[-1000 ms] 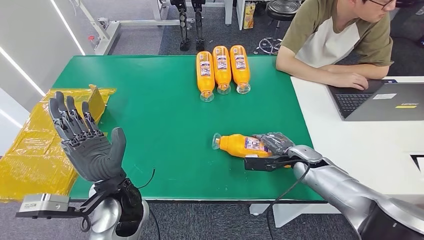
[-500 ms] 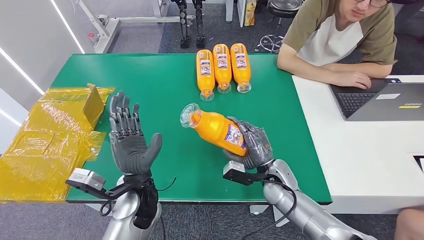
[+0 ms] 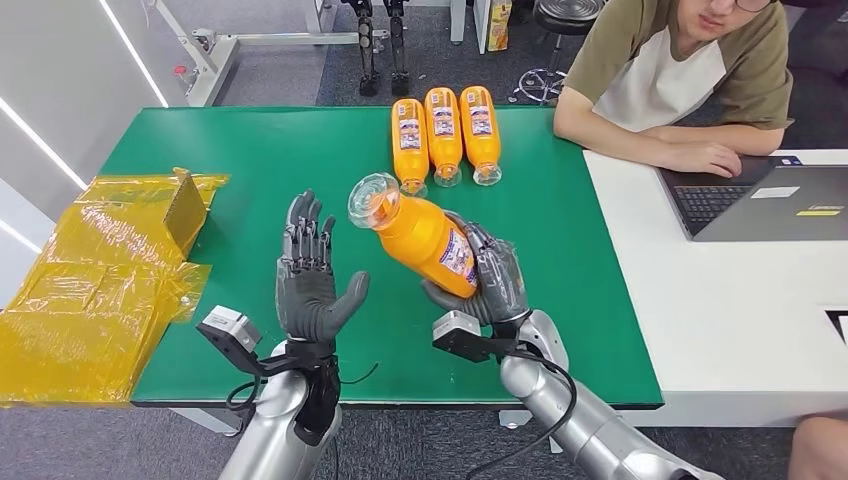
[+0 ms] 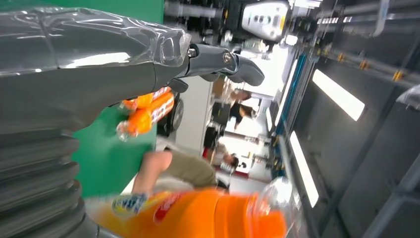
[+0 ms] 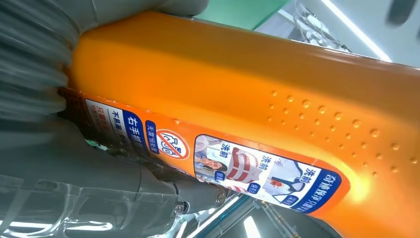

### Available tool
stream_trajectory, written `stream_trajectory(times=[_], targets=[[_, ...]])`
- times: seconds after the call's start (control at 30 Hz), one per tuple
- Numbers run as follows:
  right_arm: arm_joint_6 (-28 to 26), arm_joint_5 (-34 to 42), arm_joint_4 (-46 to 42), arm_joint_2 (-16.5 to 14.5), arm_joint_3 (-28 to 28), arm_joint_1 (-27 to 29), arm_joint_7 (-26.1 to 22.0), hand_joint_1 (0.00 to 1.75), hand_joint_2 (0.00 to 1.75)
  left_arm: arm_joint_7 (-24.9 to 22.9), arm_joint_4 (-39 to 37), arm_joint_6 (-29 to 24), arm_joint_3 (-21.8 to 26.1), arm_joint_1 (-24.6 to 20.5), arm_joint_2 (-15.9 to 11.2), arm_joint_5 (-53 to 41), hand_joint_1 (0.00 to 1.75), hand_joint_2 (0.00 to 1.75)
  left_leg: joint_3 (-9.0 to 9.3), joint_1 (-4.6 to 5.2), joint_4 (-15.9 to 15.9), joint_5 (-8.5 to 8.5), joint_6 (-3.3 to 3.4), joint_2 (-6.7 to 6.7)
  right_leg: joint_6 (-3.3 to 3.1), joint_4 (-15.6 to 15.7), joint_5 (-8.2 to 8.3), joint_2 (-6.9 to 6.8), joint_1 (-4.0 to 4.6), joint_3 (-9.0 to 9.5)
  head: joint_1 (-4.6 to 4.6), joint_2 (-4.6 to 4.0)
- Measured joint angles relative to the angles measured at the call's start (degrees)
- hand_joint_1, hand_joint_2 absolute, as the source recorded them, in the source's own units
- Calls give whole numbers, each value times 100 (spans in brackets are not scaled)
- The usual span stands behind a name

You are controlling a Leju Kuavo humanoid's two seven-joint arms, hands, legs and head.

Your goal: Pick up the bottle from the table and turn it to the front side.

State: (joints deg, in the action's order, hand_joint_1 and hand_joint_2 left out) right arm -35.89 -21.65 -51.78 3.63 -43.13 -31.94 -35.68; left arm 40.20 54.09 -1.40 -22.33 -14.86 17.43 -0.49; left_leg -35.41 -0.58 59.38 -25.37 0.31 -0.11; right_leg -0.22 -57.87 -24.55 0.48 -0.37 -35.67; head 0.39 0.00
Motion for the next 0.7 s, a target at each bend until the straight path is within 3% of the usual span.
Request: stream_trajectory(times=[0.13, 0.3, 0.5, 0.7], targets=[[193, -369, 45, -110, -75, 98, 281, 175, 175, 0, -137, 317, -183, -65, 12, -72, 0, 175, -2, 0, 0, -1, -1, 0, 0, 0, 0, 0, 0, -3, 0, -1], [855, -1073, 49, -136, -245, 210, 684, 175, 175, 3, -267, 412, -350, -122, 27, -39, 0, 175, -6, 0, 0, -1, -1, 2, 0, 0, 0, 2, 0, -9, -1, 0], [1451, -1373, 48, -139, -268, 226, 725, 175, 175, 4, -331, 430, -357, -131, 34, -5, 0, 175, -7, 0, 0, -1, -1, 2, 0, 0, 0, 2, 0, -10, -1, 0], [1532, -1473, 48, -144, -264, 262, 688, 175, 175, 6, -413, 466, -359, -142, 41, 8, 0, 175, -8, 0, 0, -1, -2, 3, 0, 0, 0, 4, 0, -12, -1, 0]])
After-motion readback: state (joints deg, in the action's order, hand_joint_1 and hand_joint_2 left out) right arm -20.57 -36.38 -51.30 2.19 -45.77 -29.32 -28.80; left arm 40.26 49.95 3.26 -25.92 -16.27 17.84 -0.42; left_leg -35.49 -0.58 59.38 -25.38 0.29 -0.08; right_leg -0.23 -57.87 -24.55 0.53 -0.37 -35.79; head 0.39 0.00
